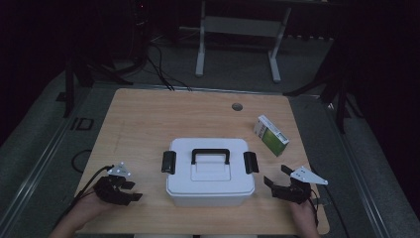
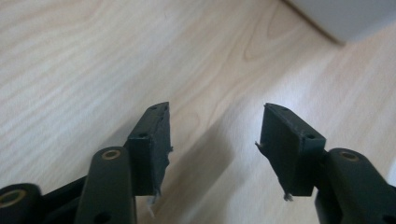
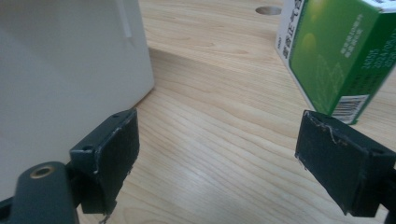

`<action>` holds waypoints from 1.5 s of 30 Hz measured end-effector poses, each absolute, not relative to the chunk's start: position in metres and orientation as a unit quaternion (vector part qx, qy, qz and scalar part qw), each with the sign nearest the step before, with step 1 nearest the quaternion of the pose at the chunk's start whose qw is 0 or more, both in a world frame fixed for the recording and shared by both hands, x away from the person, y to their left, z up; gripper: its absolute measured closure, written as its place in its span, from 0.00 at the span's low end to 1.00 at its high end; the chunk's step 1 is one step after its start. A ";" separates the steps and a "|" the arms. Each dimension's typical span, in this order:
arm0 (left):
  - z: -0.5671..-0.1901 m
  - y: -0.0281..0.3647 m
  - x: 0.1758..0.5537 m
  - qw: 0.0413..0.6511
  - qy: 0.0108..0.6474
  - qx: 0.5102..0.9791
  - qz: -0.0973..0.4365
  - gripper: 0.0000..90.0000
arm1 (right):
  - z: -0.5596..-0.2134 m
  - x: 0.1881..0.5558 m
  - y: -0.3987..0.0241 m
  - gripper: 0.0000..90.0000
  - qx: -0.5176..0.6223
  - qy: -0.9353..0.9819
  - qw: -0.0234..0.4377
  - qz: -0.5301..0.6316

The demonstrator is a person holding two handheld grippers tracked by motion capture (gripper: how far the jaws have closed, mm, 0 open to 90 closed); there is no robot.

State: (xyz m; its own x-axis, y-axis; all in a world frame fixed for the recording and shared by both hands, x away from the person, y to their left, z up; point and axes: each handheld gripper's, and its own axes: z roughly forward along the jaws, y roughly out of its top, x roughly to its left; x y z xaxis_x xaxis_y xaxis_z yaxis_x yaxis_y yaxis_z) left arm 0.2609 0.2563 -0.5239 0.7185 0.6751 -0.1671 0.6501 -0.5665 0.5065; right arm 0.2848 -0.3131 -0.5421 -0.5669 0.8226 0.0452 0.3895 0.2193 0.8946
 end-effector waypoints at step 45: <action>-0.448 0.270 0.277 0.127 0.294 0.947 -0.022 0.33 | -0.544 0.280 -0.316 0.14 0.400 0.746 0.215 0.487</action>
